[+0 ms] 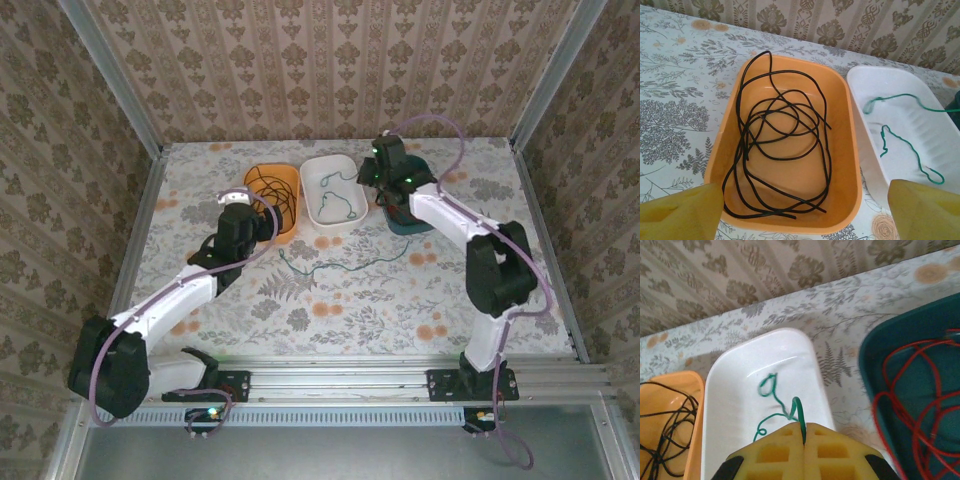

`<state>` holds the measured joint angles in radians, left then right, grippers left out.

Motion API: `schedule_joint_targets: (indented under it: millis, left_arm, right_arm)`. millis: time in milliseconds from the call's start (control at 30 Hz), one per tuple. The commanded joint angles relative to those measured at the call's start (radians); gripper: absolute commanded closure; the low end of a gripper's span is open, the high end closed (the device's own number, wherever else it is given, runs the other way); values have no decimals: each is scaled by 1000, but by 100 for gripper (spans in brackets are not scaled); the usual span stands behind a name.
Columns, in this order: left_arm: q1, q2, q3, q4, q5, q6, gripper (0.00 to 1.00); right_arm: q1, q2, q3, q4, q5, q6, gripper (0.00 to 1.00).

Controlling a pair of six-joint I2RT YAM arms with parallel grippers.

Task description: Untangle the cables

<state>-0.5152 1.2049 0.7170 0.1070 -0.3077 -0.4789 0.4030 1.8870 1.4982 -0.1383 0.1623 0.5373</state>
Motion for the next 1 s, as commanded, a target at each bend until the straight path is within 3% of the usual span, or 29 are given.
schedule_joint_targets:
  millis: [0,300,567,667,800,967]
  left_arm:
    - [3,-42,-9,-15,-7,-23,14]
    - [-3,-47,-28,1,19,-29,13]
    - [-25,-10,-2,10,19,-12,13]
    - [-32,-5,5,7,10,-7,12]
    - [-34,-5,13,-1,8,2,12]
    - [-34,-2,24,-5,10,14,12]
  right_arm:
    - [32,66,90,-96,12,-39,100]
    - [48,151,132,-283,-92,-54,100]
    - [49,245,275,-437,-183,-100,100]
    - [50,224,259,-407,-208,-102,93]
    - [49,156,227,-342,-207,-109,70]
    - [48,69,180,-298,-161,-112,51]
